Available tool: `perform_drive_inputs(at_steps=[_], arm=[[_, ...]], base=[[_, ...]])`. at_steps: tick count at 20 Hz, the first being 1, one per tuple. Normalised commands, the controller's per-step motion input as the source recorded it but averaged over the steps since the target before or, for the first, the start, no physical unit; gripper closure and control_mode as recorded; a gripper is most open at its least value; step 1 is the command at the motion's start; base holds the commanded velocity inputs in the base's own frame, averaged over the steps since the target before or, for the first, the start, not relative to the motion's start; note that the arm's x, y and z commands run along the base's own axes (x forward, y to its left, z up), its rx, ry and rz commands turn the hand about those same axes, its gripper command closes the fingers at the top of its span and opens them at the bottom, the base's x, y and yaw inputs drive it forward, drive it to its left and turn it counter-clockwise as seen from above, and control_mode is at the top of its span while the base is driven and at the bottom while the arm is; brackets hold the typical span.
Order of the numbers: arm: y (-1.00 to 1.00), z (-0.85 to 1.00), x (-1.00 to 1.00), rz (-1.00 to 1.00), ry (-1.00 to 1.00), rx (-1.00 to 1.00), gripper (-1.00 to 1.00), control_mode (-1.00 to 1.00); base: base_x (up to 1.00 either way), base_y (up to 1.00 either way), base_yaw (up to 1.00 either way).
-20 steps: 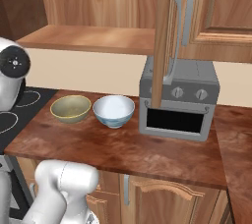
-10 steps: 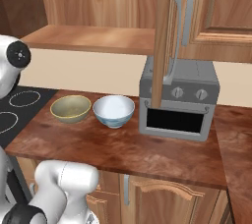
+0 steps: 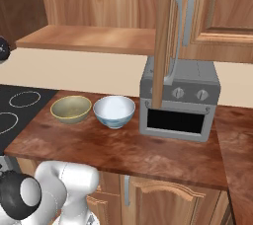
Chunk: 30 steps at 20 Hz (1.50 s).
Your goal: Open the cabinet. Pick the bowls from the counter and place them in the cabinet. Then close the cabinet.
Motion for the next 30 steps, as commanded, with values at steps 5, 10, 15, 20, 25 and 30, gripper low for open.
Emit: perform_drive_inputs(at_steps=[5,10,15,20,25,30], arm=[[0.14,-0.17,0.12,0.01,0.00,0.03,-1.00,-1.00],[-0.07,0.12,-0.20,-0.01,0.00,0.00,-1.00,-1.00],[-0.40,0.22,-0.07,-0.15,0.09,-0.03,-1.00,-1.00],[-0.59,0.26,-0.02,-0.16,0.12,-0.12,-1.00,-1.00],[-0.75,0.06,-0.17,-0.18,0.15,-0.17,-1.00,-1.00],[-0.80,0.00,-0.39,-0.22,0.24,-0.15,-1.00,-1.00]], base=[[0.00,0.00,0.00],[0.00,0.00,0.00],[0.00,0.00,0.00],[0.00,0.00,0.00],[0.00,0.00,0.00],[0.00,0.00,0.00]])
